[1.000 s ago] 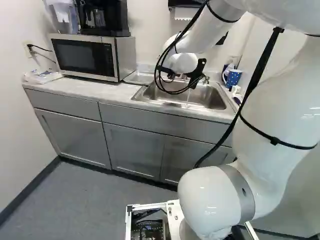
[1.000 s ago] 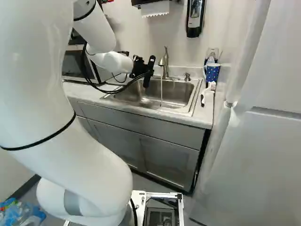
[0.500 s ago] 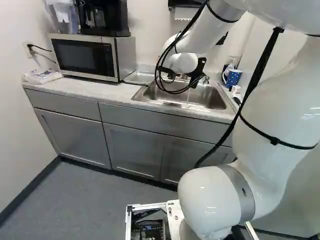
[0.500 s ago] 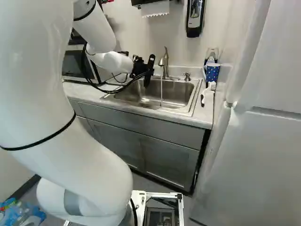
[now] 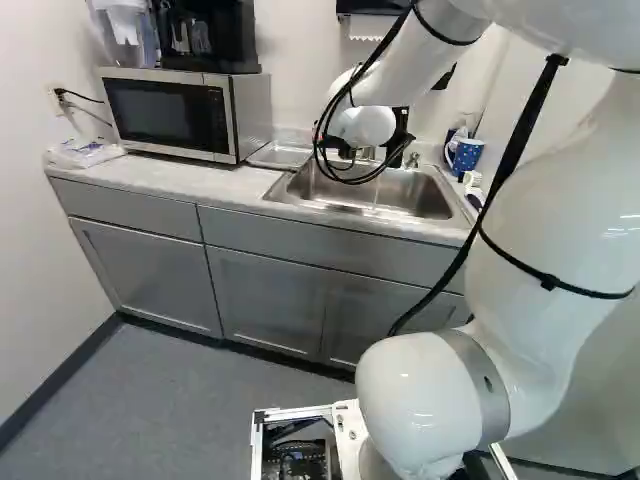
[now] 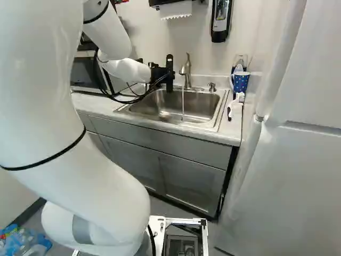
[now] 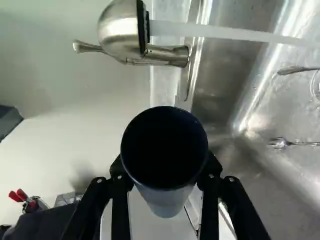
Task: Rinse the cup and place it in the tray
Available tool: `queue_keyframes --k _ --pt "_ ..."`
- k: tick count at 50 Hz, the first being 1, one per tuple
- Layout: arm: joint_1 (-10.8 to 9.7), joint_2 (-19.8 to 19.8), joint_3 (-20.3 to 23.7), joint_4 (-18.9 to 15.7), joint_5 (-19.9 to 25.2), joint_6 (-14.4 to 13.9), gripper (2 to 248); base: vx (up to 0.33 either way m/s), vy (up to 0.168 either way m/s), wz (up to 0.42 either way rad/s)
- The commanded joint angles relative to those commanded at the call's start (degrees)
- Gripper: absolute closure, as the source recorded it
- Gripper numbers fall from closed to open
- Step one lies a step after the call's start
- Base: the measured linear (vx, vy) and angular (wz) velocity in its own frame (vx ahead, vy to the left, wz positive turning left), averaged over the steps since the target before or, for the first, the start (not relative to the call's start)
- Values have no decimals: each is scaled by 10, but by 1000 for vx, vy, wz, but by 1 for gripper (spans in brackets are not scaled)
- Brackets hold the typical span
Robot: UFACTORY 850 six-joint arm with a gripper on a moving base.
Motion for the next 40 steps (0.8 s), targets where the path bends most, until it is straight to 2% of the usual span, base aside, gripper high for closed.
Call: queue_keyframes --k 40 --pt "0 0 0 0 0 -229 124 0 0 0"
